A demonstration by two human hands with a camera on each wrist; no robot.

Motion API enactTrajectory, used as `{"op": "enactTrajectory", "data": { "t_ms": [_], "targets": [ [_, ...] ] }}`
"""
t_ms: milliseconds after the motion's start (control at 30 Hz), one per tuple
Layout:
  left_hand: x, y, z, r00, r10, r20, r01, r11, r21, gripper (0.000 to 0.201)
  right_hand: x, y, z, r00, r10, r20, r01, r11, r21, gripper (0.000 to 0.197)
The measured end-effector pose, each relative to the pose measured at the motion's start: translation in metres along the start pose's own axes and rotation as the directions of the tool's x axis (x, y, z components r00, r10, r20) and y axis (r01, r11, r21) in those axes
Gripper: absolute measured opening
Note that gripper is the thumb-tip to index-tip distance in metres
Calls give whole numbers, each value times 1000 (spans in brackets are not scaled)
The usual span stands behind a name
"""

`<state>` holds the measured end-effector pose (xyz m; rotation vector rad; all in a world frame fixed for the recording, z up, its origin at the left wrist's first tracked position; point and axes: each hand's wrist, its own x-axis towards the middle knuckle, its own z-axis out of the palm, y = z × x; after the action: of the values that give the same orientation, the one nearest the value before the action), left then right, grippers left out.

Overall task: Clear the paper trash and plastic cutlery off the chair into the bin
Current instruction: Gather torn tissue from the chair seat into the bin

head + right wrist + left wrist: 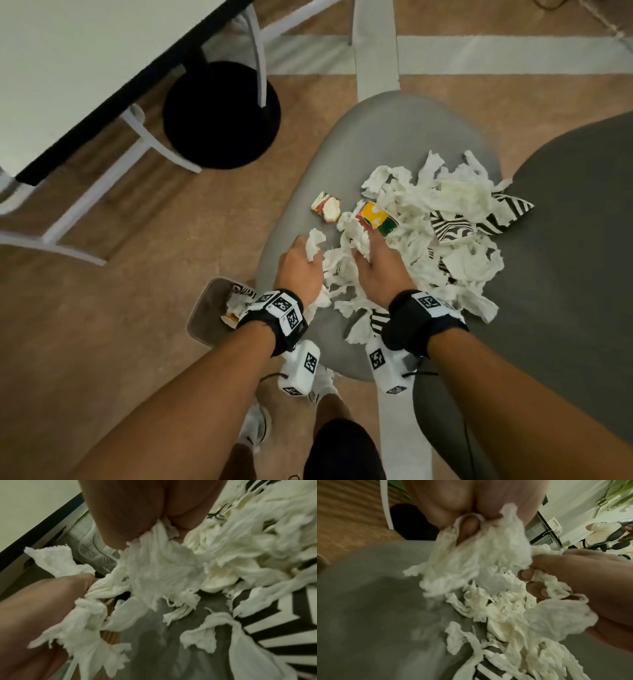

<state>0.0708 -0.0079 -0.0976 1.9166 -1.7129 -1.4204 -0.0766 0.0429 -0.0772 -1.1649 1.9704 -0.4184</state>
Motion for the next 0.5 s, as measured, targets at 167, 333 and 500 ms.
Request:
{"op": "enactTrajectory", "data": {
  "t_ms": [167, 333, 500],
  "targets": [
    [-5, -53, -52, 986, -149, -79, 141, 986, -90, 27, -2, -32, 54, 990, -41, 137, 50, 997, -61, 16],
    [-10, -132, -104, 915, -400, 45, 402, 900, -170, 49, -11, -74, 122, 970, -86, 228, 90, 996, -8, 22],
    [-3, -222, -116, 866, -495, 69, 498, 866, -41, 58, -20, -101, 187, 933, -55, 356, 20, 995, 101, 27]
  ]
}}
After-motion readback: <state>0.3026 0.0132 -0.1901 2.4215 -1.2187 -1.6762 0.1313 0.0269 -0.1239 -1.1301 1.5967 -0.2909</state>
